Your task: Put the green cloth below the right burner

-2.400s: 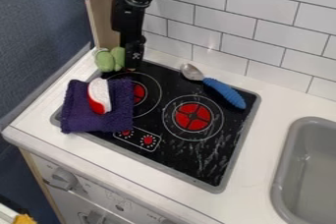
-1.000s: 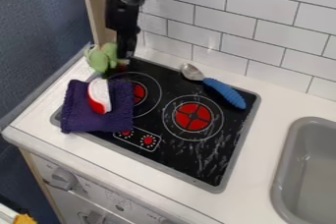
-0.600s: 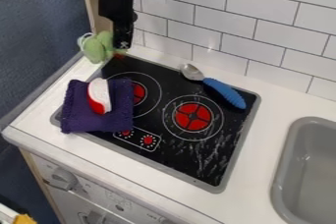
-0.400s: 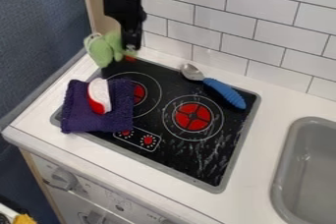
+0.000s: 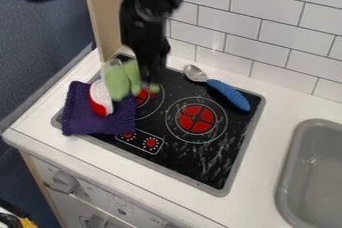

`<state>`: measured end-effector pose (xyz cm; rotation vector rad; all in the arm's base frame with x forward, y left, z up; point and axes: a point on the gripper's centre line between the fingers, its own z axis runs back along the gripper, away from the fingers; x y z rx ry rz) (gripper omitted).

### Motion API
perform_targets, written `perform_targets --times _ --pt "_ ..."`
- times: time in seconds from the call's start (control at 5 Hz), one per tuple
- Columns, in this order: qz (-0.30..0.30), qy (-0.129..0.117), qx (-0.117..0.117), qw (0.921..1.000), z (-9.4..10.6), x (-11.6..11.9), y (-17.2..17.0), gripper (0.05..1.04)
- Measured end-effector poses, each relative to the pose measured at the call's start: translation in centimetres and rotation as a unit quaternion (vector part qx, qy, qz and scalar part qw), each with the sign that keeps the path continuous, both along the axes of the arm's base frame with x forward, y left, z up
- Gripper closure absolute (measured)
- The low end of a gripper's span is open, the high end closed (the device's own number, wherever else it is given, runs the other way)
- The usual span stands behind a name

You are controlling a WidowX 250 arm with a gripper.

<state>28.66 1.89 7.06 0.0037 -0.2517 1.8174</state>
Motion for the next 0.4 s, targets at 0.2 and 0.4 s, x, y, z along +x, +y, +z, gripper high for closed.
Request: perform_targets --times 0.2,0.4 --pt "-0.063 0.017 0.008 0.9978 -1.3 -2.2 -2.2 0.987" --pt "-0.12 0.03 0.019 0.9922 -2.7 -3.8 -4.3 0.987"
